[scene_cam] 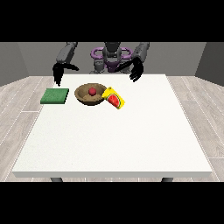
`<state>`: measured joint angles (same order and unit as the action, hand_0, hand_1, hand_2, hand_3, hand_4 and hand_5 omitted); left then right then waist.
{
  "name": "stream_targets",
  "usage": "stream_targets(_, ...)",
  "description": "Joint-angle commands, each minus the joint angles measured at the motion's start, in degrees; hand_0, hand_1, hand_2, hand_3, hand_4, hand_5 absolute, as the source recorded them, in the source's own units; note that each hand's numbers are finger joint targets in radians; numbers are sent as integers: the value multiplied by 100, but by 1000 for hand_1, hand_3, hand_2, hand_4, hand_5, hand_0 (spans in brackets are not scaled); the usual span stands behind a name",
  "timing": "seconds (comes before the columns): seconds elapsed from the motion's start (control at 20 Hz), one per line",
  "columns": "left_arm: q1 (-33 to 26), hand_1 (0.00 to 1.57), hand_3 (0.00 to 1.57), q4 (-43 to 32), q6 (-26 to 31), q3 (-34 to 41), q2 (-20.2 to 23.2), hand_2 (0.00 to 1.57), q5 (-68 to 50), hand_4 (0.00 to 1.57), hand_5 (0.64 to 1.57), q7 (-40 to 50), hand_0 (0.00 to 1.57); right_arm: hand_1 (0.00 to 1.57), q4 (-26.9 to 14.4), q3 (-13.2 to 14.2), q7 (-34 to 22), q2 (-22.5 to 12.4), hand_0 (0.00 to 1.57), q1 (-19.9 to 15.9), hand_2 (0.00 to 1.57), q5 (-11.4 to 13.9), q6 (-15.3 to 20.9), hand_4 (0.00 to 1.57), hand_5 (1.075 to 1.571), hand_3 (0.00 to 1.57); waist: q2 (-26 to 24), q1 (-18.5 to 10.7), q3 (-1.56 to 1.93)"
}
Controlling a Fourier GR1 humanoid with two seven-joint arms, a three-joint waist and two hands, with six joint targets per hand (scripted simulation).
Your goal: Pick the cup and pour the ball into the bowl, then pick the bowl and place it on the pad
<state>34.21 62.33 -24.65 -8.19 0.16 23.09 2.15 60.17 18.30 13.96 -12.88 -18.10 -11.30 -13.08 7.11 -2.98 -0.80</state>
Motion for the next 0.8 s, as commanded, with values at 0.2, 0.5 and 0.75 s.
stream_targets(0.2, -866, 0, 0, 466, 1242, 175, 137, 0, -1510, 0, 1563, -1612, 0, 0, -140, -78, -89, 708, 0, -433, 0, 168, 1135, 313, 1569, 0, 193, -489, 77)
stream_targets(0.5, -826, 0, 0, 927, 1650, 419, 447, 0, -1674, 0, 1565, -1413, 0, 0, -1368, 252, 742, 349, 0, -895, 0, 75, 1072, 257, 1567, 0, 469, -645, 84)
stream_targets(0.75, -1165, 0, 0, 1206, 2000, 628, 753, 0, -1832, 0, 1566, -1425, 0, 0, -1961, 224, 1054, 249, 0, -875, 0, 63, 923, 189, 1563, 0, 280, -603, 83)
